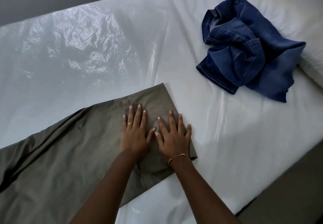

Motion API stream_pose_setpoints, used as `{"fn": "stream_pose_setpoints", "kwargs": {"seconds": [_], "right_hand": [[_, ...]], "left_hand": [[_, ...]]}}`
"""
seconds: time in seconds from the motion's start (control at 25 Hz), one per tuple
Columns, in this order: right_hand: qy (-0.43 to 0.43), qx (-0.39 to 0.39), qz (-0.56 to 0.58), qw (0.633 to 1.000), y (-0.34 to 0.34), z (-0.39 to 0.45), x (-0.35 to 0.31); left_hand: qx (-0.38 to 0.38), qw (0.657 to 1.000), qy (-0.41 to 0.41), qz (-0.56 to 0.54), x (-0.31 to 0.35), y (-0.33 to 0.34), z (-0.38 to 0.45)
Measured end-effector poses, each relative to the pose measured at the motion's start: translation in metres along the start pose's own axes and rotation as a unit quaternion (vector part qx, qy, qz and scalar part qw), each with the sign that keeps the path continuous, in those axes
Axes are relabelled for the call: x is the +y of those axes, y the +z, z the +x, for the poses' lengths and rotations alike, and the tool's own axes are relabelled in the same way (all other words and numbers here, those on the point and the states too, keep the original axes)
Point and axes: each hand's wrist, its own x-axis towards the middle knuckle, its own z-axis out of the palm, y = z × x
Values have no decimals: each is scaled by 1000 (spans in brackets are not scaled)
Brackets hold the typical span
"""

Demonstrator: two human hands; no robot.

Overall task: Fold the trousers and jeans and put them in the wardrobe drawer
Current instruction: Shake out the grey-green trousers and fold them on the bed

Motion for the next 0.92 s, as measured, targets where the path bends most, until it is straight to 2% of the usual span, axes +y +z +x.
{"fn": "stream_pose_setpoints", "kwargs": {"seconds": [0.04, 0.12, 0.16, 0.24, 0.32, 0.4, 0.44, 0.52, 0.6, 0.68, 0.76, 0.8, 0.84, 0.88, 0.92], "right_hand": [[6, 28, 15, 999, -2, 2, 0], [61, 99, 76, 990, -8, 11, 3], [104, 91, 113, 984, -16, 18, 4], [191, 0, 187, 964, -34, 33, 6], [220, -99, 246, 939, -57, 42, 6], [183, -130, 284, 932, -80, 38, -8], [153, -136, 296, 933, -88, 33, -19], [92, -136, 301, 940, -95, 19, -50], [39, -126, 280, 951, -95, 2, -87], [-10, -149, 254, 956, -80, -15, -123], [-38, -204, 230, 951, -61, -32, -156], [-43, -233, 222, 946, -50, -40, -171], [-43, -249, 221, 942, -39, -44, -179], [-42, -252, 227, 940, -30, -48, -185], [-44, -245, 242, 938, -21, -50, -190]], "left_hand": [[-35, 999, -2, 7, -1, 5, -1], [-52, 998, -15, 15, 2, 9, -1], [-60, 998, -16, 18, 3, 9, 0], [-84, 996, -6, 5, 3, 0, 4], [-47, 999, -16, -16, -12, -17, 7], [86, 992, -91, 12, -42, -34, 6], [117, 982, -146, 34, -62, -41, 3], [69, 964, -255, 25, -103, -57, -12], [6, 947, -322, 3, -127, -61, -31], [-19, 954, -297, -49, -137, -63, -47], [18, 960, -238, -144, -144, -59, -59], [44, 942, -239, -232, -146, -65, -63], [67, 910, -259, -317, -145, -72, -64], [77, 886, -272, -368, -147, -76, -64], [70, 881, -276, -377, -150, -79, -65]]}}
